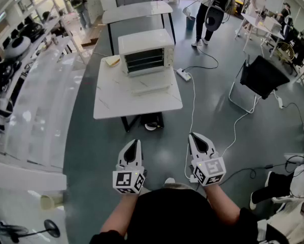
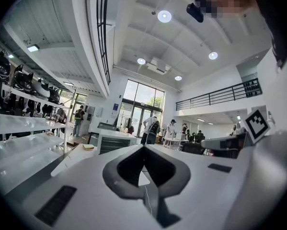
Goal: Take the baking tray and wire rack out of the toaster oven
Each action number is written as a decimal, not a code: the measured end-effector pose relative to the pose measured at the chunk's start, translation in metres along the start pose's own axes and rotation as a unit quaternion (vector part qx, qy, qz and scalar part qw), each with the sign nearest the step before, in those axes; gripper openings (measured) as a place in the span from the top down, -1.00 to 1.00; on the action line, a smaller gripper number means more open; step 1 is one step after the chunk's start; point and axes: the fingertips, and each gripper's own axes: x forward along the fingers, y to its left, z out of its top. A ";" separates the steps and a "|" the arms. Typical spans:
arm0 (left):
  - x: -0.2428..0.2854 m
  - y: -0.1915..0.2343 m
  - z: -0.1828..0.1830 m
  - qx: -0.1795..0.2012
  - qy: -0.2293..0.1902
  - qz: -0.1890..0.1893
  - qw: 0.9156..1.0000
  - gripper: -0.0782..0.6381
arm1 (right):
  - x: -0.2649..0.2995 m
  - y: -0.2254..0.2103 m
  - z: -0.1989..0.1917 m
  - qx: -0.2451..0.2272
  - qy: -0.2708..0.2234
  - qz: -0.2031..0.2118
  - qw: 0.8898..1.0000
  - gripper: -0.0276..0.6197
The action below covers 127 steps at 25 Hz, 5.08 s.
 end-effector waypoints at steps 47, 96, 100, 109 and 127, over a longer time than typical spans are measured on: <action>0.289 0.217 0.009 -0.048 0.043 -0.013 0.998 0.73 | 0.345 -0.056 0.017 0.003 0.065 -0.008 0.998 0.85; 0.581 0.303 -0.093 -0.197 0.060 0.066 0.976 0.73 | 0.637 -0.197 -0.058 0.210 0.064 0.049 0.974 0.84; 0.606 0.297 -0.106 -0.238 0.058 0.014 0.969 0.73 | 0.649 -0.211 -0.076 0.292 0.053 0.029 0.954 0.84; 0.647 0.325 -0.146 -0.303 0.074 0.031 0.950 0.70 | 0.697 -0.236 -0.100 0.379 0.030 -0.001 0.925 0.61; 0.694 0.371 -0.172 -0.396 0.033 0.051 0.916 0.33 | 0.779 -0.272 -0.129 0.475 0.017 -0.026 0.879 0.43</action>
